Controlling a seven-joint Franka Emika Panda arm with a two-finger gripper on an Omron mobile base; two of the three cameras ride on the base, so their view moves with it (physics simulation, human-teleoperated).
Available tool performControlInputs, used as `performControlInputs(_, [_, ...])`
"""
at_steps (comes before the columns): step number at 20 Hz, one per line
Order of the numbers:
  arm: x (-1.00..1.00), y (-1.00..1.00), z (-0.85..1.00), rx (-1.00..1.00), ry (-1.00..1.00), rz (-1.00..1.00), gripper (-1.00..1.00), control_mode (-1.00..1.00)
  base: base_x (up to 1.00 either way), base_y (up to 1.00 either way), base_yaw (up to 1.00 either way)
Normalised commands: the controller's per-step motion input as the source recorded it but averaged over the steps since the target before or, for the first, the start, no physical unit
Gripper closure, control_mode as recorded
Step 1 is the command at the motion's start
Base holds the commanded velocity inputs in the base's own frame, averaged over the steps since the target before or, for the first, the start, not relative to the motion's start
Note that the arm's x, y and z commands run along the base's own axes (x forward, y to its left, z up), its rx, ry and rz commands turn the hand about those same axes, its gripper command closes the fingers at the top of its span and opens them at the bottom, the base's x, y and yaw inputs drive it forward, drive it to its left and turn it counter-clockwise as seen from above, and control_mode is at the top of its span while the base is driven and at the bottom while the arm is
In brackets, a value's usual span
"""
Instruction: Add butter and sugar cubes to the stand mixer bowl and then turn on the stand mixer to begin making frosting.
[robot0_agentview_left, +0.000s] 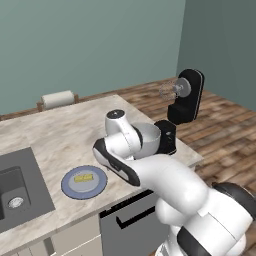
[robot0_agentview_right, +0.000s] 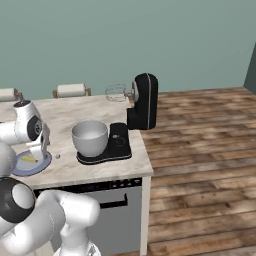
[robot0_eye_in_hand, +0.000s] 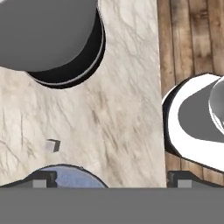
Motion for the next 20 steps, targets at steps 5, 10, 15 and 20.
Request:
performControlInputs(5, [0.35,0.06,-0.25,0.0,0.01,0.03,-1.0,-1.0,0.0,0.0,0.0])
performControlInputs(10, [0.39,0.0,-0.12,0.0,0.07,0.18,-1.0,-1.0,0.0,0.0,0.0])
performControlInputs(15, [0.28,0.0,-0.03,0.0,0.04,0.17,-1.0,-1.0,0.0,0.0,0.0])
performControlInputs(20, [0.14,0.2,-0.08,0.0,0.0,0.11,-1.0,-1.0,0.0,0.0,0.0])
